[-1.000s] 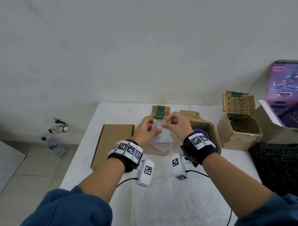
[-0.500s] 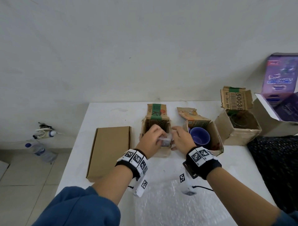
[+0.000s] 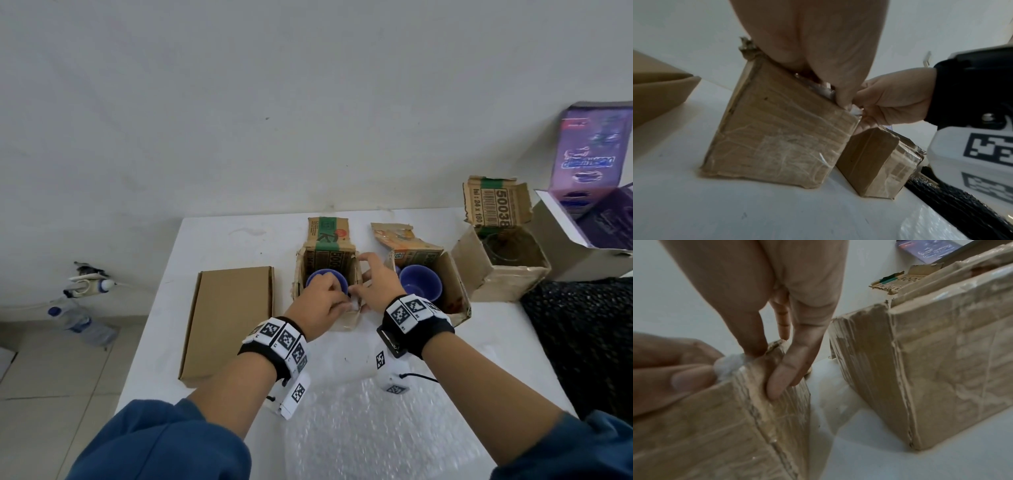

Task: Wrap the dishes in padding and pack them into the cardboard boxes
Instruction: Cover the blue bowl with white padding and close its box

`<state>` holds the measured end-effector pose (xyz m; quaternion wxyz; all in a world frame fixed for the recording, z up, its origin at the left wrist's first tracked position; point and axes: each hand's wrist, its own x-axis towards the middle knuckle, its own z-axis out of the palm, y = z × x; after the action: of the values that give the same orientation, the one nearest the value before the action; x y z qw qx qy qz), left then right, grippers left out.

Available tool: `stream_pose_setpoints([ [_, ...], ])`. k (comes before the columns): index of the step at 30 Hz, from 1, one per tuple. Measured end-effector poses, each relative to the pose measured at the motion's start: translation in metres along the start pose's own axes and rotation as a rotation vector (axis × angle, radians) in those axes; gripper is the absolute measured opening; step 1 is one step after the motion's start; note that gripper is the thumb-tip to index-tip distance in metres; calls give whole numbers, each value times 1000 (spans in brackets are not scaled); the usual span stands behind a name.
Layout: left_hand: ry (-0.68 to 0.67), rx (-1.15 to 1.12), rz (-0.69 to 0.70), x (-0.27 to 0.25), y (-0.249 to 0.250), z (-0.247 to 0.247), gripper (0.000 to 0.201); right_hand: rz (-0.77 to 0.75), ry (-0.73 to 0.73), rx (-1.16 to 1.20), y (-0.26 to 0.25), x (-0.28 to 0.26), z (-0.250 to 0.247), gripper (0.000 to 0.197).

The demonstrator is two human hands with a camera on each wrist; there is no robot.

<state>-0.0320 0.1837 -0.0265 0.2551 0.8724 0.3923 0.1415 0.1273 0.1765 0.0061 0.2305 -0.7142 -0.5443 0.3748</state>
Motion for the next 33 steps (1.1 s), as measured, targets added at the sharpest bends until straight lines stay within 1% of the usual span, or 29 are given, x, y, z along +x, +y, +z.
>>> stream_pose_setpoints([
  [2, 50, -38, -47, 0, 5, -1, 19, -9, 5, 5, 1, 1, -1, 58],
  [4, 79, -73, -92, -2, 12, -3, 12, -20, 2, 6, 2, 1, -2, 54],
  [6, 75, 26, -49, -5, 14, -1, 10, -25, 0, -11, 2, 2, -2, 52],
  [9, 69, 281, 57, -14, 9, 8, 21, -25, 20, -70, 0, 4, -2, 52],
  [10, 81, 311, 66, -15, 7, 11, 21, -28, 27, -77, -1, 5, -1, 51],
  [12, 112, 318, 59, -15, 5, 17, 19, -28, 36, -76, 0, 5, 0, 49],
  [16, -7, 354, 25, -12, 11, 16, 29, -31, 44, -84, 1, 5, 1, 49],
  [17, -19, 367, 17, -13, 12, 16, 32, -32, 42, -84, 1, 6, 2, 50],
  [20, -19, 372, -28, -16, 15, 17, 38, -26, 32, -73, 2, 4, 1, 51],
  [24, -10, 404, -28, -17, 16, 19, 43, -37, -9, -56, 3, 0, -2, 56],
  [26, 19, 414, -27, -17, 18, 20, 40, -60, -50, -61, 4, -6, -6, 59],
  [29, 113, 434, -99, -18, 26, 20, 32, -106, -66, -84, 12, -21, -15, 57],
  [31, 185, 424, -156, -25, 37, 21, 34, -168, -73, -133, 20, -37, -24, 50],
  [33, 296, 383, -197, -40, 51, 23, 42, -232, -108, -218, 29, -56, -35, 40],
])
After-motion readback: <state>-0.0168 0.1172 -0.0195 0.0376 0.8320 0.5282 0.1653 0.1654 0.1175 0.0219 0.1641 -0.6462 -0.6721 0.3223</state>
